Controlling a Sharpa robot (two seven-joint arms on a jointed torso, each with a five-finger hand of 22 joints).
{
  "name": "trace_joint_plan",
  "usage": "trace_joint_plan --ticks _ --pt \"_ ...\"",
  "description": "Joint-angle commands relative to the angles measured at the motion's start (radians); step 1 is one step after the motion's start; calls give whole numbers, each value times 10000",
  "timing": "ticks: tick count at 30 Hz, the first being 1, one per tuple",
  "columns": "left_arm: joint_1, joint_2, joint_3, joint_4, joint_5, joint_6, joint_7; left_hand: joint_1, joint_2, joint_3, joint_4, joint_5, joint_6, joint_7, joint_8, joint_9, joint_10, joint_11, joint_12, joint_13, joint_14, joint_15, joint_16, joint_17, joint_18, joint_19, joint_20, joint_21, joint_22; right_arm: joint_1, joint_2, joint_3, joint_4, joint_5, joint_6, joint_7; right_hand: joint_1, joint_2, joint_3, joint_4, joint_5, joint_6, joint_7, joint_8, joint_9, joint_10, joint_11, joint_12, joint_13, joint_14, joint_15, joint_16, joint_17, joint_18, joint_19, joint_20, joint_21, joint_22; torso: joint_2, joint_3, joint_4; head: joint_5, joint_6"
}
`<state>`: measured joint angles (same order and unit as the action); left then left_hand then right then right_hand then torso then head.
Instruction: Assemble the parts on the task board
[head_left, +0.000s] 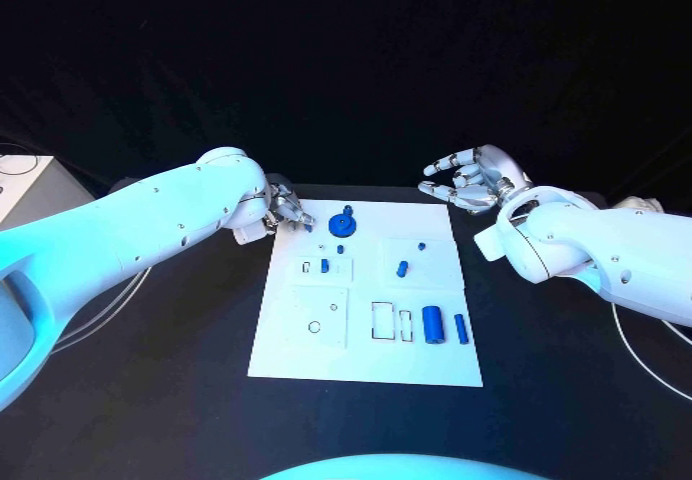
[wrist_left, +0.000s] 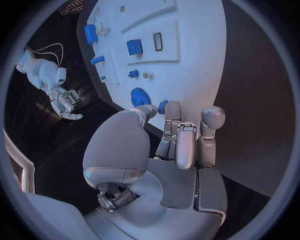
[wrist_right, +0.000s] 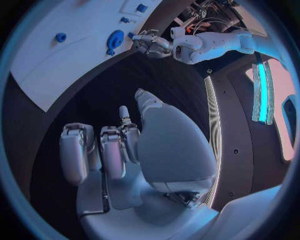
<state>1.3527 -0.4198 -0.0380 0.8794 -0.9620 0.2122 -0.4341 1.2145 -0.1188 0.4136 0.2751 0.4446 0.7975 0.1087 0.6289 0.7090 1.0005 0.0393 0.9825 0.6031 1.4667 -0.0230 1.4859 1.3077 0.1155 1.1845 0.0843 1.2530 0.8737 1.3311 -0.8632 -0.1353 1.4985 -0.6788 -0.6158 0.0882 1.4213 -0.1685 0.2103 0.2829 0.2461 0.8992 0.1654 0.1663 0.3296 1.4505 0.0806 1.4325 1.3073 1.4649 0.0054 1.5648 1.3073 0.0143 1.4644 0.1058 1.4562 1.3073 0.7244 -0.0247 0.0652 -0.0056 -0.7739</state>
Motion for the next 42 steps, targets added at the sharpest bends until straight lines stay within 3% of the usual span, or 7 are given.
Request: trace_joint_plan --ticks 1,6,11,18,27,35,42 --pt "1 -20 12 26 527 -375 339 329 67 181 -63 -26 27 -47 148 50 -49 -63 -1 -31 198 -23 29 986 201 -57 4 34 -14 -1 9 5 -11 -8 145 48 -60 -7 42 -10 -31 -65 21 53 -6 -42 17 -14 1518 996 0 -66 2420 199 476 7 -24 1490 0 6 6 17 -2" --pt "1 -56 16 11 659 -491 425 1047 232 879 -426 -33 -106 -115 563 242 -50 -147 -31 -107 196 -93 35 977 198 -54 -59 65 29 -1 12 4 -18 -8 185 27 -60 -7 42 -10 -31 -65 21 53 -6 -42 17 -14 1518 996 0 -66 2420 199 476 7 -24 1490 8 2 7 25 -11" --pt "2 -99 16 7 712 -490 454 1184 167 1830 -737 -57 -281 -61 897 389 -38 -108 -40 -167 204 -66 50 986 185 -49 -49 115 87 -1 12 4 -21 -8 230 10 -60 -7 42 -10 -31 -65 21 53 -6 -42 17 -14 1518 996 0 -66 2420 199 476 7 -24 1490 -3 8 2 26 -23" --pt "3 -391 11 385 891 -542 520 808 -281 3149 -1467 -56 -242 -72 1247 421 4 -123 93 -177 294 -93 154 1151 161 9 -55 290 307 -1 -16 3 -12 -8 289 -19 -67 -6 49 -10 -28 -62 21 59 -5 -30 17 -1 1528 998 0 -62 2427 199 478 7 -23 1491 -16 16 20 44 -48" --pt "-10 -1510 -10 2134 1353 -1243 688 340 -547 3861 -2034 7 140 -180 1277 216 354 -227 83 -290 572 -173 408 1654 56 341 -122 658 927 -1 -138 2 38 -10 355 -71 -71 -6 55 -11 -22 -60 20 65 -4 -32 16 -4 1525 998 -1 -63 2426 200 475 7 -29 1486 -58 4 93 25 -70" --pt "-163 -2565 -40 3729 1029 -1466 936 -254 -708 4689 -2503 65 356 -241 1377 114 591 -293 171 -249 610 -244 432 1707 19 455 -197 855 1184 0 -225 1 66 -11 390 -94 -82 -9 58 -8 -13 -57 19 71 -2 -25 15 3 1530 996 -1 -66 2422 200 477 7 -28 1488 -98 -1 151 31 -94" --pt "-299 -3131 -213 4637 411 -1680 914 -417 -729 4861 -2627 83 401 -260 1446 112 702 -312 259 -175 647 -262 465 1777 8 493 -213 906 1257 -1 -241 -3 71 -13 424 -111 -92 -11 59 -5 -10 -55 19 74 -2 -33 15 -6 1522 994 -1 -70 2414 199 477 7 -28 1489 -114 -1 158 95 -141"
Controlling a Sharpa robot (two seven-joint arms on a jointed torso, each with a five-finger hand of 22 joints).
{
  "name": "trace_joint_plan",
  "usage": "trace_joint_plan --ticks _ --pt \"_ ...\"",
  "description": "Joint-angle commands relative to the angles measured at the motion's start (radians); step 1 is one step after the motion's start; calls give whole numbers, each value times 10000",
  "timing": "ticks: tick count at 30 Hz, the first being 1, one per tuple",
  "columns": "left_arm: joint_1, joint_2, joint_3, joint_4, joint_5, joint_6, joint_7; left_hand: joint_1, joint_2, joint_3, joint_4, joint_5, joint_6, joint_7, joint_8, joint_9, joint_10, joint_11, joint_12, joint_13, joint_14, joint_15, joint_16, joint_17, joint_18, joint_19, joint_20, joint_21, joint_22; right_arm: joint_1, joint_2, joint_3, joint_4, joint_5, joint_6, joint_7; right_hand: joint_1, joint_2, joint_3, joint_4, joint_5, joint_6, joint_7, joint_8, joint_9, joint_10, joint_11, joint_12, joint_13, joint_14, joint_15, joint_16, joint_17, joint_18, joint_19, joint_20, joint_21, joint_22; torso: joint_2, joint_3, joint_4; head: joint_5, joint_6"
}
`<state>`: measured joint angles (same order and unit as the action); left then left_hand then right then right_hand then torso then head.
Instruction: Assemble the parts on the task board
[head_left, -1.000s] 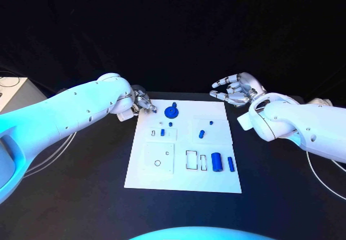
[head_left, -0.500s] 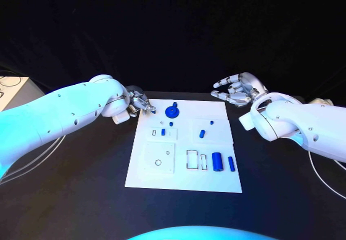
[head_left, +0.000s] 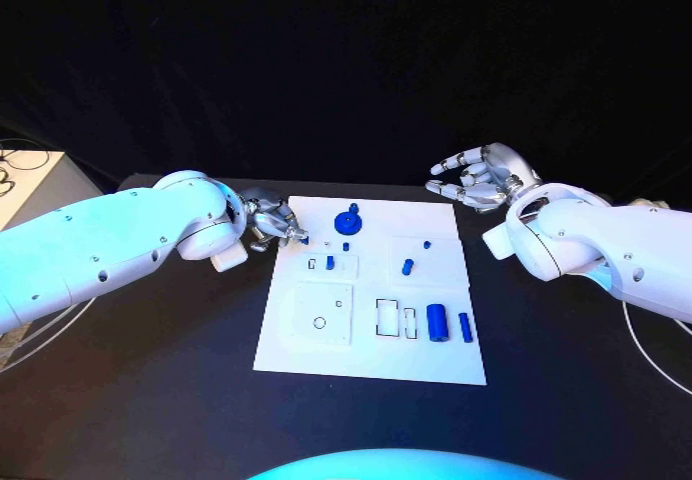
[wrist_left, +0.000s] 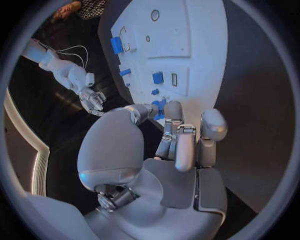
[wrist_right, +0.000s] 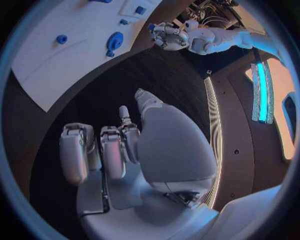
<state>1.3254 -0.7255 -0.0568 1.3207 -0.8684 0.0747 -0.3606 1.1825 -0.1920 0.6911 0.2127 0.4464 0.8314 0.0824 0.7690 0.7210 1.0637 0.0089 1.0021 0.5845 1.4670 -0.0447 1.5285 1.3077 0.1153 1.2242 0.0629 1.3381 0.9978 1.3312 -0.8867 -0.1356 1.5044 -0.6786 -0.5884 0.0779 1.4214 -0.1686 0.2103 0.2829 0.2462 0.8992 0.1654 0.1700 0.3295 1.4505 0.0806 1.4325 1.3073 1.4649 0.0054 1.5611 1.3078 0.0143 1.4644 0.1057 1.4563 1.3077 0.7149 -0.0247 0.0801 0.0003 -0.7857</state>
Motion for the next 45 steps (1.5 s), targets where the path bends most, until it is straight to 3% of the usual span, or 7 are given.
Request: trace_joint_plan --ticks 1,6,16,36,45 --pt "-48 -124 -49 329 -621 -343 128 -123 0 2112 -2020 68 67 -1 55 -8 86 -11 77 26 639 -48 33 1762 9 100 -3 61 25 -2 -6 0 10 -18 159 -12 -97 -12 59 -4 -10 -54 18 38 -1 -27 15 0 1527 995 -1 -33 2411 202 472 7 -38 1475 -18 0 1 47 -19" --pt "-168 -221 -134 663 -954 -466 -99 -188 6 2190 -2060 62 73 -7 82 -9 130 -19 124 78 625 -58 17 1726 7 112 -11 77 42 -3 -8 -4 11 -34 188 -28 -42 -35 91 -51 -37 -54 13 51 1 -19 9 9 1532 997 -5 -29 2419 201 476 5 -34 1481 -30 -8 15 50 -35" --pt "-306 -117 -338 844 -1251 -604 -412 -223 5 2236 -2090 59 77 -12 99 -9 144 -24 141 89 635 -62 24 1743 -1 138 -16 98 84 -3 -10 -8 7 -41 209 -31 -36 -39 101 -57 -52 -55 13 56 1 -18 9 10 1532 997 -6 -29 2419 200 477 4 -34 1482 13 6 -23 75 -16" --pt "-368 149 -387 659 -1935 -696 -707 -289 -6 2305 -2142 50 85 -15 130 -9 211 -29 219 185 636 -68 24 1741 -1 137 -23 105 85 -3 -4 -9 -5 -42 275 -48 -61 -35 107 -42 -61 -56 15 62 1 -16 10 11 1532 996 -6 -31 2416 199 480 3 -31 1486 6 5 -26 45 -114" --pt "-372 197 -388 649 -1994 -374 -782 -300 -6 2313 -2149 45 86 -16 134 -10 214 -30 222 181 630 -69 16 1724 0 135 -24 105 81 -4 5 -11 -15 -42 292 -50 -61 -35 107 -42 -61 -56 15 62 1 -16 10 11 1532 996 -6 -31 2416 199 480 3 -31 1486 6 7 -15 25 -174"
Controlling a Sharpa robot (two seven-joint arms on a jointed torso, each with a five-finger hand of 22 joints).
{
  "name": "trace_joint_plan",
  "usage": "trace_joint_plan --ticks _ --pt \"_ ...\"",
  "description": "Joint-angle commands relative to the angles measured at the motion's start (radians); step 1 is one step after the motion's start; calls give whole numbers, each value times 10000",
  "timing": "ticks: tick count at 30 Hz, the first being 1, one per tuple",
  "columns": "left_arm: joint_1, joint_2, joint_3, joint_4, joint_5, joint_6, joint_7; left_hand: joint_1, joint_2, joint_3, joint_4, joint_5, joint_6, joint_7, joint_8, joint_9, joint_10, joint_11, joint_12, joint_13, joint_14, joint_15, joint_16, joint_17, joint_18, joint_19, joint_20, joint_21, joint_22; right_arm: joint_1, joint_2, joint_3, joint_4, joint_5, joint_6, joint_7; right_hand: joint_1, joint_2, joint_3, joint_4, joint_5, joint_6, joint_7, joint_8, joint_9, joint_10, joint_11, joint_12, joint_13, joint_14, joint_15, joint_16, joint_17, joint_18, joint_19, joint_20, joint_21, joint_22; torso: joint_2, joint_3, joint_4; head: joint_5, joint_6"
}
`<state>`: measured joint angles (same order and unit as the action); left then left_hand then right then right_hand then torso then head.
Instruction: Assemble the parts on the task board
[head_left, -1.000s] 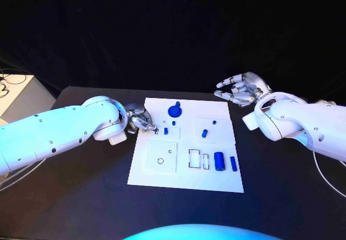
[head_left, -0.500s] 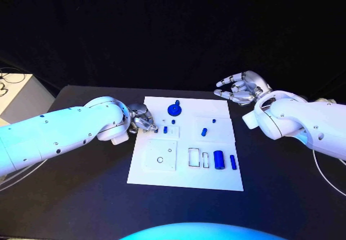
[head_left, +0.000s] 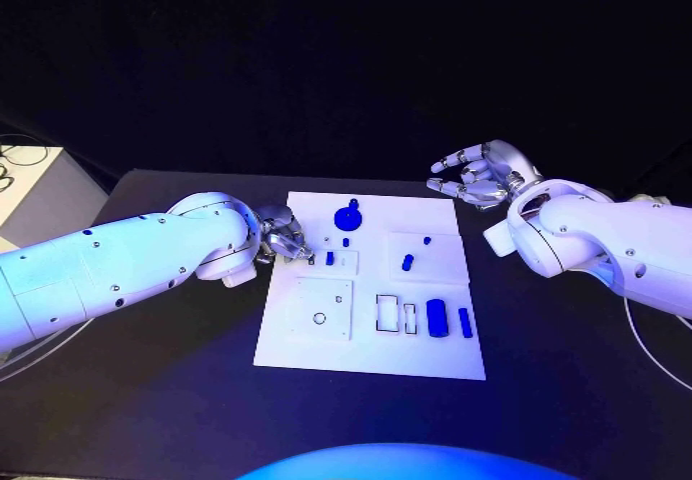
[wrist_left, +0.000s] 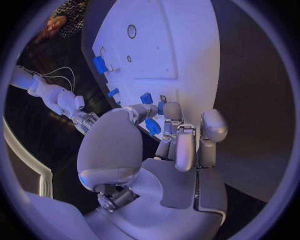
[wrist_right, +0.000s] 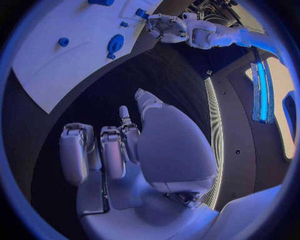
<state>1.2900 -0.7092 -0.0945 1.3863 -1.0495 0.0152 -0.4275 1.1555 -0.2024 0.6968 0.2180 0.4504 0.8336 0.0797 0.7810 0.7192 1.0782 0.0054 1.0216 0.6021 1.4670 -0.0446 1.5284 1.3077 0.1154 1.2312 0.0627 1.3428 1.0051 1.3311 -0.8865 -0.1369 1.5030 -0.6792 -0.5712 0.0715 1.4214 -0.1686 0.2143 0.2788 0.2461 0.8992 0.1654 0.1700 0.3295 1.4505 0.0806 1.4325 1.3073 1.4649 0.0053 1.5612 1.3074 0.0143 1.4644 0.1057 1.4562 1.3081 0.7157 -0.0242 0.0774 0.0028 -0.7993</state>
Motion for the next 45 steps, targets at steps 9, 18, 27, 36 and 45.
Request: trace_joint_plan --ticks 9,18,27,36,45 --pt "-18 63 -11 20 -239 521 -132 -36 95 2264 -2212 1 62 10 16 6 61 4 19 -14 625 -71 12 1713 1 62 -23 56 2 -2 6 0 -6 -36 137 18 -89 -31 68 15 -66 -57 16 68 2 -15 11 11 1531 997 -5 -31 2421 199 480 3 -31 1483 -2 8 -9 9 -87" --pt "-20 3 -9 18 -223 706 -5 -40 87 2281 -2239 -4 59 4 18 2 52 0 18 -18 628 -71 15 1720 6 42 -25 45 -28 -4 -1 -1 -13 -36 158 9 -109 -28 70 25 -69 -57 15 72 2 -23 11 2 1523 993 -5 -39 2408 202 475 3 -43 1473 -9 -3 9 -7 -121" --pt "-22 -64 5 34 -87 700 119 -41 82 2299 -2264 -6 60 -2 20 -4 62 -3 38 18 634 -73 20 1732 21 -4 -26 17 -103 -6 7 -2 -31 -36 175 7 -109 -28 70 25 -69 -57 15 72 2 -23 11 2 1523 993 -5 -39 2408 202 475 3 -43 1473 -3 -5 3 -10 -147" --pt "-18 -110 99 69 187 618 266 -44 86 2313 -2279 -8 65 -7 22 -8 65 -5 47 29 632 -75 18 1728 25 -17 -28 9 -121 -16 16 -4 -52 -36 182 4 -109 -28 70 25 -69 -57 15 72 2 -23 11 2 1523 993 -5 -39 2408 202 475 3 -43 1473 -1 -8 14 -36 -162" --pt "33 -122 430 -119 699 784 552 -69 120 2344 -2282 -23 65 -10 18 -22 28 -5 24 -16 604 -75 -9 1668 39 -67 -30 -21 -194 -31 28 -7 -78 -36 190 4 -109 -28 70 25 -69 -57 15 72 2 -23 11 2 1523 993 -5 -39 2408 202 475 3 -43 1473 -10 10 7 -39 -155"
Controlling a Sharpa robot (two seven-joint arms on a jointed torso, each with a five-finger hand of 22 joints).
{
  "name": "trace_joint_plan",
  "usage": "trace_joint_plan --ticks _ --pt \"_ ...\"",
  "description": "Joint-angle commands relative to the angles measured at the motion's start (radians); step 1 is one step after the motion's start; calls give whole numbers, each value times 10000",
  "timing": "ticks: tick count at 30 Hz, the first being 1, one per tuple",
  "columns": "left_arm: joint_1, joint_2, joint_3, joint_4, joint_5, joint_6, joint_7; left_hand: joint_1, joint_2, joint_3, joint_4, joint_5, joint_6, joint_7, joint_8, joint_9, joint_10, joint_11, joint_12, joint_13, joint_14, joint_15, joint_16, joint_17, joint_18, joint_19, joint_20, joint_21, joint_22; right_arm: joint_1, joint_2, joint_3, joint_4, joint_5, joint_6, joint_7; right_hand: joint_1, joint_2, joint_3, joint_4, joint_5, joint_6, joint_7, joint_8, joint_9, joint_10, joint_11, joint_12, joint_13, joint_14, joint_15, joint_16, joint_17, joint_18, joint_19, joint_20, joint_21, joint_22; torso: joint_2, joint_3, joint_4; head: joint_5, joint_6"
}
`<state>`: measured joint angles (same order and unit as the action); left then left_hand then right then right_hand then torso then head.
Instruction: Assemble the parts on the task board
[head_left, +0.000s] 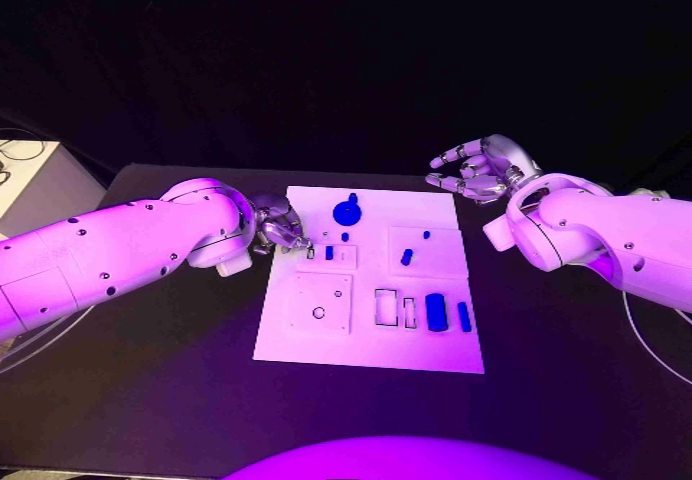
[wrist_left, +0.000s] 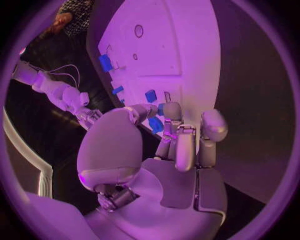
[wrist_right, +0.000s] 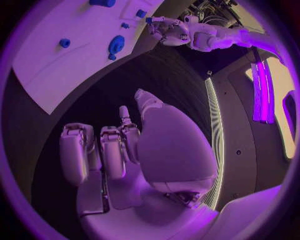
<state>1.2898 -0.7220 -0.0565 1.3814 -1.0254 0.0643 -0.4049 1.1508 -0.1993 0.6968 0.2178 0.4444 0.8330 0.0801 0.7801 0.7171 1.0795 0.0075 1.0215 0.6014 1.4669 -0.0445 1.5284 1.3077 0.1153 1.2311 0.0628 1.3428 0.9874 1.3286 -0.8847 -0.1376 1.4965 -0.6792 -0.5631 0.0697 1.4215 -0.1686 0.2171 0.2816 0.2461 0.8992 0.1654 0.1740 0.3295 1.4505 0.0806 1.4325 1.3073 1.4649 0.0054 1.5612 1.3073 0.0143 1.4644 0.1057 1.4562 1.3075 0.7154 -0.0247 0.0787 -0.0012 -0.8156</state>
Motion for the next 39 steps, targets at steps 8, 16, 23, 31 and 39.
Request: trace_joint_plan --ticks 8,16,23,31,39 --pt "339 218 185 -697 860 2318 230 -40 114 2319 -2364 -17 70 -23 -15 -53 27 -30 88 102 626 -76 14 1724 52 -134 -32 -57 -89 -15 17 -3 -29 -36 126 11 -109 -28 42 -3 -69 -57 16 32 2 -23 11 3 1523 993 -5 -39 2409 202 476 3 -43 1478 -8 28 6 26 -16" --pt "469 651 200 -1392 564 3434 274 -101 66 2324 -2591 187 238 -52 -80 -159 202 -58 279 396 716 -101 108 1925 41 -115 -53 -6 -2 -27 34 -4 -39 -36 130 8 -109 -28 42 -3 -69 -57 16 32 2 -23 11 3 1523 993 -5 -39 2409 202 476 3 -43 1478 -8 14 -6 57 -28" --pt "502 946 173 -1778 173 2964 415 -142 81 2330 -2616 230 294 -62 -100 -184 303 -69 354 514 736 -111 127 1964 29 -74 -61 29 64 -29 37 -5 -32 -36 122 9 -161 -22 56 13 -74 -65 14 44 2 -19 11 6 1524 995 -6 -34 2417 204 474 2 -52 1472 -12 5 10 40 -35" --pt "506 1133 102 -1874 -92 2329 504 -180 88 2346 -2645 268 335 -72 -115 -204 367 -79 395 576 749 -121 137 1986 15 -23 -69 68 142 -29 47 -5 -34 -36 122 11 -161 -22 56 13 -74 -65 14 44 2 -19 11 6 1524 995 -6 -34 2417 204 474 2 -52 1472 -3 -8 -5 65 -37" --pt "507 1247 -1 -1958 -104 2772 541 -194 89 2353 -2656 278 350 -76 -120 -210 388 -83 408 595 752 -125 140 1991 15 -18 -73 73 147 -30 58 -5 -41 -36 123 11 -169 -24 61 11 -74 -69 13 48 2 -21 10 5 1522 995 -7 -36 2414 203 477 1 -48 1477 -5 0 3 67 -75"
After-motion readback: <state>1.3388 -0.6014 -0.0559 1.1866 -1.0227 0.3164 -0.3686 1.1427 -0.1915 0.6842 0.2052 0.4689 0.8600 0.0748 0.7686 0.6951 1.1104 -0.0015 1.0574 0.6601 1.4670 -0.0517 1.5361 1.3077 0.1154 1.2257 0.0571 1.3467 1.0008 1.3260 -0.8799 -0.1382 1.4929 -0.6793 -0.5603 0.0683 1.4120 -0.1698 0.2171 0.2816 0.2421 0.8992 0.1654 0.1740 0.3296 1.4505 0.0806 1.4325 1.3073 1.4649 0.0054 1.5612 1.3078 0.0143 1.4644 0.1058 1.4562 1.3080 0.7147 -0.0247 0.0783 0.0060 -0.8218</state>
